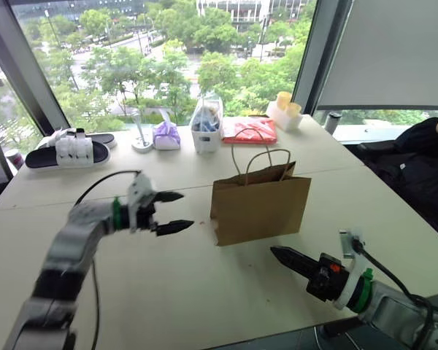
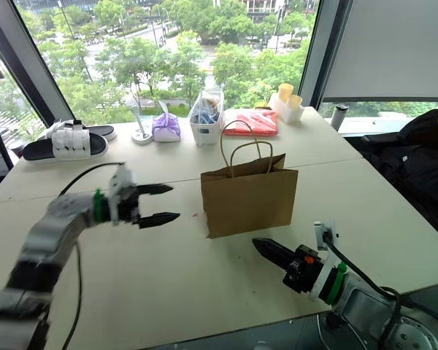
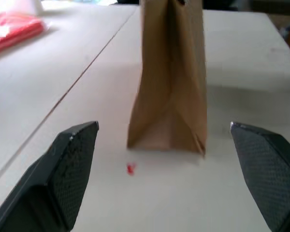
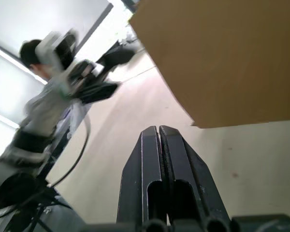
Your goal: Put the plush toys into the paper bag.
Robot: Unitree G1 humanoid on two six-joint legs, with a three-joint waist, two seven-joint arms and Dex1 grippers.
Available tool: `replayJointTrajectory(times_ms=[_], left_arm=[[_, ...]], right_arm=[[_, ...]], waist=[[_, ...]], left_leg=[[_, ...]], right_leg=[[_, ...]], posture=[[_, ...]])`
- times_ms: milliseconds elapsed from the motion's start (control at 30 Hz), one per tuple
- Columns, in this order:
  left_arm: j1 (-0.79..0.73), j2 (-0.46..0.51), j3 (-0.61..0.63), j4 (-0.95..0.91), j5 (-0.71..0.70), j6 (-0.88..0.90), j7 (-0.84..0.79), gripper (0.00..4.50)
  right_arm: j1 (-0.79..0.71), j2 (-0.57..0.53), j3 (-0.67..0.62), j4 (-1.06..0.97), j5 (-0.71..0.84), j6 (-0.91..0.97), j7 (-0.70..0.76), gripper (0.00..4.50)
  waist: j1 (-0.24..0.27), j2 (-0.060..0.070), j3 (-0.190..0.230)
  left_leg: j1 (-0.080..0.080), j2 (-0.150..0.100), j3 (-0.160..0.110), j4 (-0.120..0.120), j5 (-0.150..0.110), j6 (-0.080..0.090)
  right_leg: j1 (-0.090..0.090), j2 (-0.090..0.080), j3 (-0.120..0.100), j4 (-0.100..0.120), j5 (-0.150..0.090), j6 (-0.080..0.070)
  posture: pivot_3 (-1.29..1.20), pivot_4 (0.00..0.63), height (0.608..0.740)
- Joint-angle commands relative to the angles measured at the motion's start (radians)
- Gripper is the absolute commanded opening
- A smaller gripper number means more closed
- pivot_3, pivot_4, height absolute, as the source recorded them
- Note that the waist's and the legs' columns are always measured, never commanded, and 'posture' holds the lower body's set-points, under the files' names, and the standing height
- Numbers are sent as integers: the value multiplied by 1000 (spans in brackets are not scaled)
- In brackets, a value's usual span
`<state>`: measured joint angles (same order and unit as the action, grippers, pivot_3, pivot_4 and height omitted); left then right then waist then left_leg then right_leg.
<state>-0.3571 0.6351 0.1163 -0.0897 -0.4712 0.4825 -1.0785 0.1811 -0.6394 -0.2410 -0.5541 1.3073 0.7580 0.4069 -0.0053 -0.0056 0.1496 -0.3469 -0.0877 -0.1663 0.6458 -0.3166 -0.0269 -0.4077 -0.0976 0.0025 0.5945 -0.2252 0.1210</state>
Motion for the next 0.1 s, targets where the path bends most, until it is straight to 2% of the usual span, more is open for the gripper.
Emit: replayJointTrajectory(times_ms=[33, 100], left_arm=[[184, 0, 165, -286, -139, 203, 183, 4454], [274, -14, 212, -378, -181, 264, 257, 4454]], right_arm=[[-13, -14, -36, 3, -24, -9, 8, 0], [-16, -21, -48, 9, -28, -4, 11, 0]], waist=[[12, 1, 0], [19, 1, 0]], left_leg=[[0, 0, 0, 0, 0, 0], [1, 0, 1, 0, 0, 0]], right_leg=[[0, 0, 0, 0, 0, 0], [1, 0, 2, -1, 0, 0]], posture=[[0, 150, 740], [0, 150, 740]])
